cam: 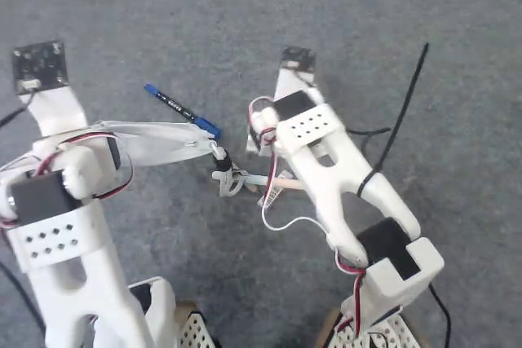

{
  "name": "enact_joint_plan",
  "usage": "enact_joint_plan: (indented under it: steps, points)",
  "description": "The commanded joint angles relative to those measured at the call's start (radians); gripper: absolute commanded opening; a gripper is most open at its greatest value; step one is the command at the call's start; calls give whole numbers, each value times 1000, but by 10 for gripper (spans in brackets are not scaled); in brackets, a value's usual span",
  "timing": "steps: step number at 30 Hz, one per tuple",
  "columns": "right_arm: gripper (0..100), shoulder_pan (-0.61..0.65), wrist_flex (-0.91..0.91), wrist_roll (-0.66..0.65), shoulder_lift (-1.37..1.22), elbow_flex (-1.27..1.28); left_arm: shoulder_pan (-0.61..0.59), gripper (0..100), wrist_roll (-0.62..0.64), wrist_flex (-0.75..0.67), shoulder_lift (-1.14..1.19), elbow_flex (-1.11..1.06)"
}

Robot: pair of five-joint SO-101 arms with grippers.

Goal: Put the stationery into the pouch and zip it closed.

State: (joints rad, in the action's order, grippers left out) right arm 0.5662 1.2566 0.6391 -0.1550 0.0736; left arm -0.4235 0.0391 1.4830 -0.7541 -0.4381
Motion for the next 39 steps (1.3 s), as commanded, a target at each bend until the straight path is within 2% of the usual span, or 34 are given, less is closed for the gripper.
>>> enact_joint_plan:
  steps: [1, 4, 7, 18, 29, 36, 39]
  points:
    - [234, 36, 65, 51, 24, -81, -5, 10, 15, -37, -2, 24]
    - [232, 45, 128, 163, 24, -118, -5, 10, 15, -37, -5, 25]
    - [232, 70, 196, 218, 15, -147, -5, 10, 15, -37, -5, 25]
    - [234, 81, 203, 222, -131, -152, -5, 10, 15, -35, -8, 21]
    - [229, -73, 110, 249, -223, -167, -5, 10, 15, -31, -8, 21]
    - [13, -88, 111, 245, -223, -190, -69, 10, 15, -55, -8, 19]
    - [23, -108, 108, 245, -223, -193, -71, 10, 15, -57, -8, 13]
